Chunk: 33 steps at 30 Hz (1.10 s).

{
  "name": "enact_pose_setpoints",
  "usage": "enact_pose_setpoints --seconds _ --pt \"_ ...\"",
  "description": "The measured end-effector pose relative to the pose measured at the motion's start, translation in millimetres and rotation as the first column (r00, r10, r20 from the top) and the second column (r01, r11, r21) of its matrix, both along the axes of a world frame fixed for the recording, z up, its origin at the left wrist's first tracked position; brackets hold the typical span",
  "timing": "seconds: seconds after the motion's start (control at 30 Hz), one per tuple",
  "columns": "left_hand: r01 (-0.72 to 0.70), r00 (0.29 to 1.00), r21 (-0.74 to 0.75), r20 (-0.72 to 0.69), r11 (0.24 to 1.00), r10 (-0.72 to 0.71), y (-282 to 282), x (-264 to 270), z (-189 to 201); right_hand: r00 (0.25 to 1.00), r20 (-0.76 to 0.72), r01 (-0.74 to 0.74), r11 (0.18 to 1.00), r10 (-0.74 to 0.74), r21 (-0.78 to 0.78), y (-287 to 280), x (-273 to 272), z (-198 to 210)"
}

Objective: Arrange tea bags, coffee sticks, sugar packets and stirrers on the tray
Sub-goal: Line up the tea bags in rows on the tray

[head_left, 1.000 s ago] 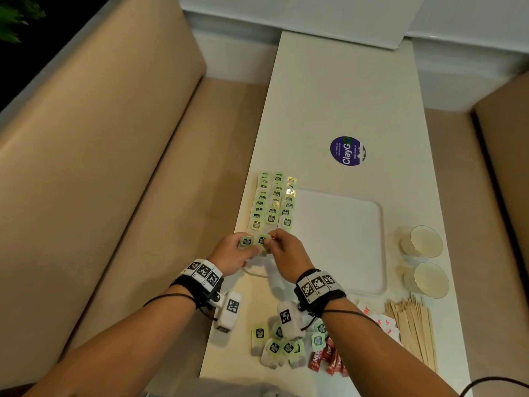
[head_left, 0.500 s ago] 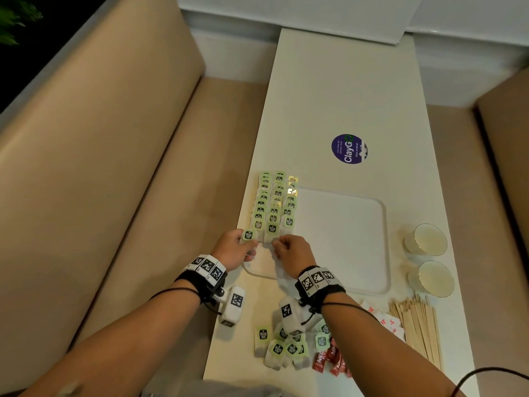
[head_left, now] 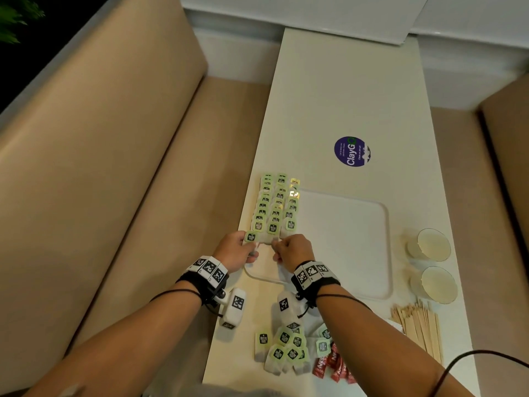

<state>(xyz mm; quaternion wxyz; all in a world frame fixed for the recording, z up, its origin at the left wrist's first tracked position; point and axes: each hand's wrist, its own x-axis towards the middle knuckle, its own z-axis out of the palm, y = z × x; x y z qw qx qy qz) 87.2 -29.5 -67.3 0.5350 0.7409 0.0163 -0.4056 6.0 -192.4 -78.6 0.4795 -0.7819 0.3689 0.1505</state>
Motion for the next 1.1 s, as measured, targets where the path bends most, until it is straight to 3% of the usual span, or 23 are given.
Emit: enact_pose_setpoints --seconds 0.23,0.47,0.77,0.9,1.1 --pt "0.011 1.000 -0.025 0.002 1.000 -0.011 3 1 -3 0.997 0.011 -0.075 0.989 0.077 -0.130 3 -8 7" --pt "0.062 0.998 -0.078 -0.018 0.995 -0.064 -3 0 -4 0.965 0.240 -0.123 0.991 0.106 0.056 14 -23 20" --pt "0.034 0.994 -0.173 -0.095 0.984 -0.051 -16 -7 13 0.953 0.289 -0.076 0.996 0.087 -0.047 5 -25 15" --pt "0.076 0.997 -0.070 0.030 0.995 -0.074 -22 -3 13 0.960 0.274 -0.022 0.995 0.047 -0.094 -7 -26 14" --pt "0.209 0.933 0.145 0.267 0.967 -0.242 -28 4 5 0.992 0.124 -0.002 0.987 0.023 -0.161 -27 -24 14"
